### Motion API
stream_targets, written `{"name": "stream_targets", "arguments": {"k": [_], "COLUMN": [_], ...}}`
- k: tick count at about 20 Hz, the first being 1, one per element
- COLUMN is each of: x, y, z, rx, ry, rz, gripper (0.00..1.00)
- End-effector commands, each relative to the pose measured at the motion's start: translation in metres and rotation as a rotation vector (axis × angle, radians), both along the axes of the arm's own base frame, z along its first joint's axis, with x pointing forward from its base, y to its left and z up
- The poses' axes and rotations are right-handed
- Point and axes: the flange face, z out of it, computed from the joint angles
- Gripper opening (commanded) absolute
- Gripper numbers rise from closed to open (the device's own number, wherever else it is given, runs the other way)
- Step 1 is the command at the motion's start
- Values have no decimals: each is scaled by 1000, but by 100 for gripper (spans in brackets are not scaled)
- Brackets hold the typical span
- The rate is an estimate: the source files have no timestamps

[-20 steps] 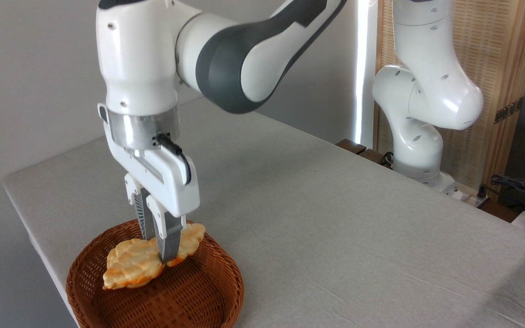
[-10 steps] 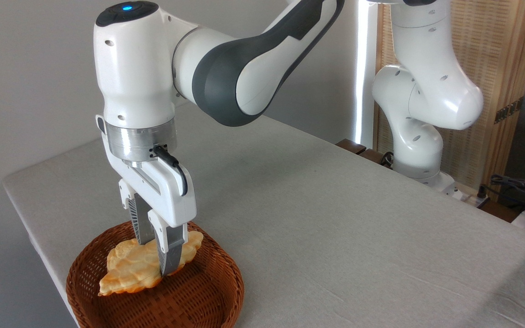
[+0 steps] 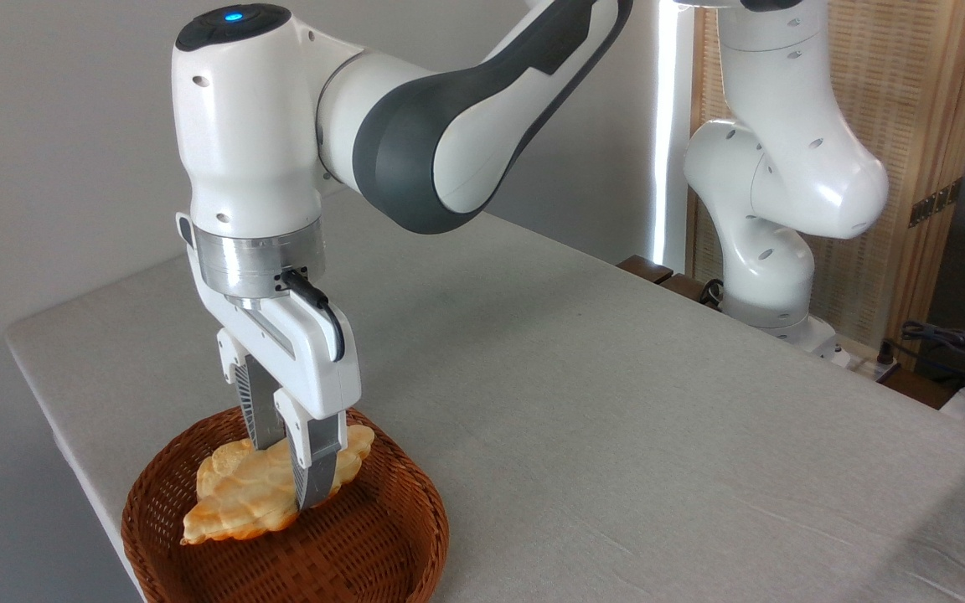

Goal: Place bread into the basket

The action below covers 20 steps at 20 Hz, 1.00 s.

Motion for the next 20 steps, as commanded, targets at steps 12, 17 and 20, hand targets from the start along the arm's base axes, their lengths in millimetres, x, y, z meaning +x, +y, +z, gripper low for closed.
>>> {"name": "stream_targets", "arguments": {"k": [12,17,20], "x": [-14,-52,-77], "y": [-4,-20,-29], "z": [41,90,109], "rx": [-20,-26,-21], "ry": [-9,42,103], "rz": [24,1,-22], "gripper": [100,100,100]}}
